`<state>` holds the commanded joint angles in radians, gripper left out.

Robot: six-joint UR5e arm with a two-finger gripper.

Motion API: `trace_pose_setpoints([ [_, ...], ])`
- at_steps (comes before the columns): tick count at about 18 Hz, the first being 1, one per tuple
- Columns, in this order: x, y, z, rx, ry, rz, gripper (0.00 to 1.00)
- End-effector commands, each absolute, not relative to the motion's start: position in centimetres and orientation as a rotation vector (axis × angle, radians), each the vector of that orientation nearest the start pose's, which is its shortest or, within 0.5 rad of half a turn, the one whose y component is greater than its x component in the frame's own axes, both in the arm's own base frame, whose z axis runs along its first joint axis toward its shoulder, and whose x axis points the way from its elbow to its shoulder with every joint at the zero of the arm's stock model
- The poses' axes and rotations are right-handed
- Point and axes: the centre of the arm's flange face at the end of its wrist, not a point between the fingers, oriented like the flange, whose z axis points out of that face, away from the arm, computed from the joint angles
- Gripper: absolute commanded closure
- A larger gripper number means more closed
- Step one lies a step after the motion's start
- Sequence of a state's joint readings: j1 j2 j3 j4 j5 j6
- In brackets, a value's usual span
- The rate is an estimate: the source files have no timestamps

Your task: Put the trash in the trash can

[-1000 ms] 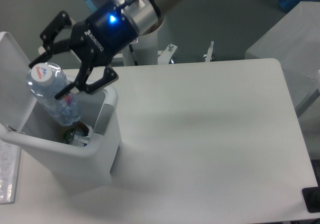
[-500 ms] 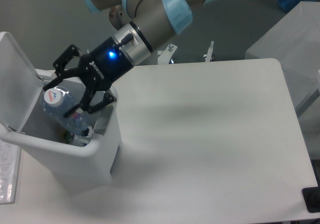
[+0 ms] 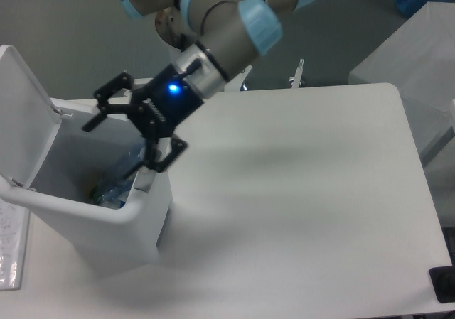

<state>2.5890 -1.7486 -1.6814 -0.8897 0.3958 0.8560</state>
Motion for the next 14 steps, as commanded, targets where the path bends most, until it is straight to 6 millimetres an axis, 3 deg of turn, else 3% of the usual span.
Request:
trace_pose_setpoints([
  [2, -39.8, 47.1, 47.0, -1.956, 0.047, -0.414, 0.0],
  [5, -45.5, 45.8, 45.1, -1.96, -0.012, -0.375, 0.0],
  [8, -47.8, 45.9, 43.8, -2.06, -0.032, -0.289, 0.0],
  [14, -52.4, 44.8, 40.7, -2.426, -0.091, 0.032, 0.0],
])
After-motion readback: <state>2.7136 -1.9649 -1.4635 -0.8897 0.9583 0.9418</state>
